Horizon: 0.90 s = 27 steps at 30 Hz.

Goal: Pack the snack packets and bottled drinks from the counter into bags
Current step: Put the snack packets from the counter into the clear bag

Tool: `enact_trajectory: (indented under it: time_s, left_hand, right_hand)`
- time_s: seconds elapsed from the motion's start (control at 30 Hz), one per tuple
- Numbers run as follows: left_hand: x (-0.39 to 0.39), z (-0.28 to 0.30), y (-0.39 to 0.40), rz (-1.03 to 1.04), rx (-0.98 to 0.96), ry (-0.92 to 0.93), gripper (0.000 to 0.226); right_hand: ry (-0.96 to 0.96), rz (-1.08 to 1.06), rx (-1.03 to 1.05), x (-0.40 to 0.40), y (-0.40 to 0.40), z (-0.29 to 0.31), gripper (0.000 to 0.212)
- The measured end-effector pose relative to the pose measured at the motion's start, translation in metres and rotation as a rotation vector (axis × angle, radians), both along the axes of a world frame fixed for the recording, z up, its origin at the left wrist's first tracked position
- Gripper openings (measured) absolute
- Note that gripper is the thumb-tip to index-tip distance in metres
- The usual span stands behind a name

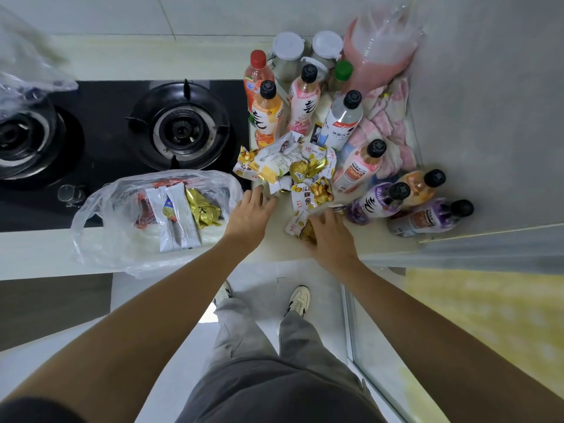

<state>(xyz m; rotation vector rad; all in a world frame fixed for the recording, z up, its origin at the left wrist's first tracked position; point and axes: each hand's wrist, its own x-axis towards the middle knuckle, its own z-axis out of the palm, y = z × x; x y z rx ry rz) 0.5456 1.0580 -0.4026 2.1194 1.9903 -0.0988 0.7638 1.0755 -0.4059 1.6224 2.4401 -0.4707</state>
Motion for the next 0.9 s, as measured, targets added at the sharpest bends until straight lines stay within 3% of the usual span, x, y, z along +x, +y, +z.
enact_trajectory:
  time_s: [0.2, 0.4, 0.6, 0.9]
  left_hand:
    - [-0.001, -0.008, -0.007, -0.091, -0.015, -0.012, 0.043]
    - [-0.003, 0.020, -0.018, -0.137, 0.157, 0.004, 0.048]
    - [-0.052, 0.063, -0.044, 0.033, 0.172, -0.066, 0.046]
    - [-0.163, 0.066, -0.101, 0.363, -0.067, 0.013, 0.054]
  right_hand:
    - [0.024, -0.044, -0.038, 0.004, -0.005, 0.001, 0.055]
    - [0.250, -0.087, 0.054, -0.007, -0.005, 0.014, 0.050]
    - [0.381, -0.101, 0.101, -0.056, -0.004, 0.050, 0.048]
    - [0.393, 0.160, 0.115, -0.176, -0.020, 0.068, 0.052]
